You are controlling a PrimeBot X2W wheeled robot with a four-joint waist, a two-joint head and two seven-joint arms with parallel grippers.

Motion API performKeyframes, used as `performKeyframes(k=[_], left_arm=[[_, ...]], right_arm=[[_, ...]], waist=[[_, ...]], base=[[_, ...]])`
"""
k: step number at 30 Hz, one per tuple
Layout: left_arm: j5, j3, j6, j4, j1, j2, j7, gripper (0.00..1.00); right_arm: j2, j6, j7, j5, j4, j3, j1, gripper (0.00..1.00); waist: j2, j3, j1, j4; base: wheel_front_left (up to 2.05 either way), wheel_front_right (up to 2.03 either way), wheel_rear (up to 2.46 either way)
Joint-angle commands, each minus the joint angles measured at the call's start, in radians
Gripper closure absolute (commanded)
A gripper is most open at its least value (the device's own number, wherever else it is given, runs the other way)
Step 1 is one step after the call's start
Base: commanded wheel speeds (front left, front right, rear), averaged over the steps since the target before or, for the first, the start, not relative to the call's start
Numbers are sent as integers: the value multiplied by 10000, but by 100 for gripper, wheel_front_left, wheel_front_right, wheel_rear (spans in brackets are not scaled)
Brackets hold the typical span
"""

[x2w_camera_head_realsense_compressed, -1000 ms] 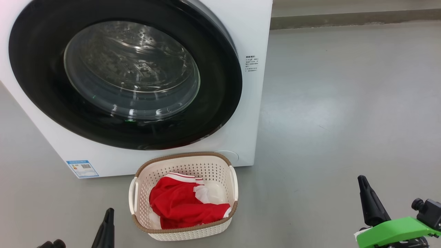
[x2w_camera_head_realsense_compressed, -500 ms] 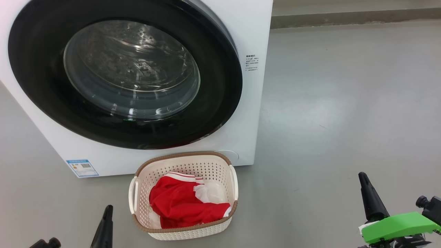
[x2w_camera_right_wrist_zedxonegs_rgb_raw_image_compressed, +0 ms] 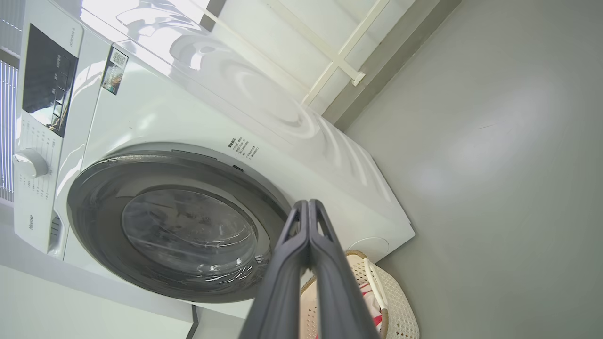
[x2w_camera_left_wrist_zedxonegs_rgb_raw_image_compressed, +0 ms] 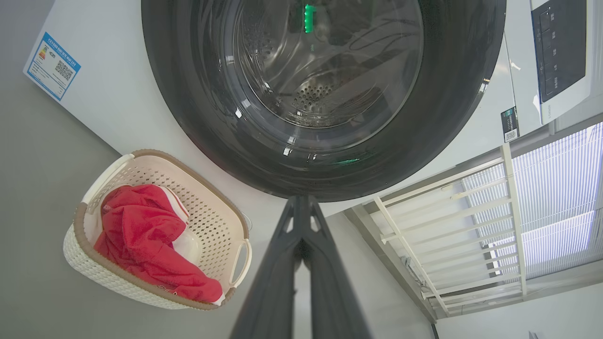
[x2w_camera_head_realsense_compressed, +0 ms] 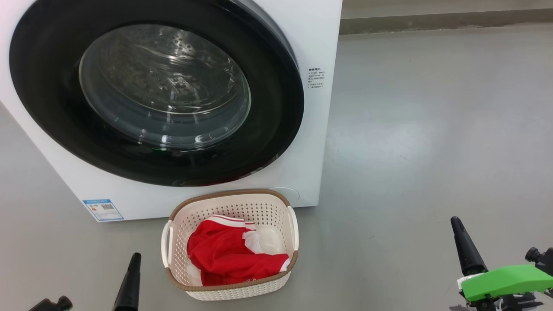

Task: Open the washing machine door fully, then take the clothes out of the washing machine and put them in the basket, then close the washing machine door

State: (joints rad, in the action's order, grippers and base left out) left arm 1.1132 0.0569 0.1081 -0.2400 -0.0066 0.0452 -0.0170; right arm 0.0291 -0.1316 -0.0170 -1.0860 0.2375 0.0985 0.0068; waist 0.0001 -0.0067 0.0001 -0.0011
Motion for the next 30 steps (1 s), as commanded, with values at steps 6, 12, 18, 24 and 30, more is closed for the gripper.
performKeyframes(k=[6, 12, 18, 24, 30], left_arm=[[857, 300, 140, 158, -497, 61, 232, 100], [1512, 344, 154, 124, -580, 59, 403, 100], [2169, 387, 168, 89, -663, 58, 576, 100], [2827, 431, 182, 55, -747, 56, 748, 100], [3375, 468, 193, 27, -816, 55, 892, 100]], right_arm=[[169, -2, 200, -949, -196, -39, -654, 100], [176, 0, 376, -1632, -153, -8, -732, 100], [184, 2, 554, -2319, -110, 23, -812, 100], [192, 3, 731, -3006, -67, 55, -891, 100], [199, 5, 879, -3578, -31, 81, -957, 100]], waist=[[-1, 14, 0, 2], [-1, 27, 0, 4], [-1, 40, 0, 5], [-1, 54, 0, 7], [-1, 65, 0, 8]], base=[[0, 0, 0], [0, 0, 0], [0, 0, 0], [0, 0, 0], [0, 0, 0]])
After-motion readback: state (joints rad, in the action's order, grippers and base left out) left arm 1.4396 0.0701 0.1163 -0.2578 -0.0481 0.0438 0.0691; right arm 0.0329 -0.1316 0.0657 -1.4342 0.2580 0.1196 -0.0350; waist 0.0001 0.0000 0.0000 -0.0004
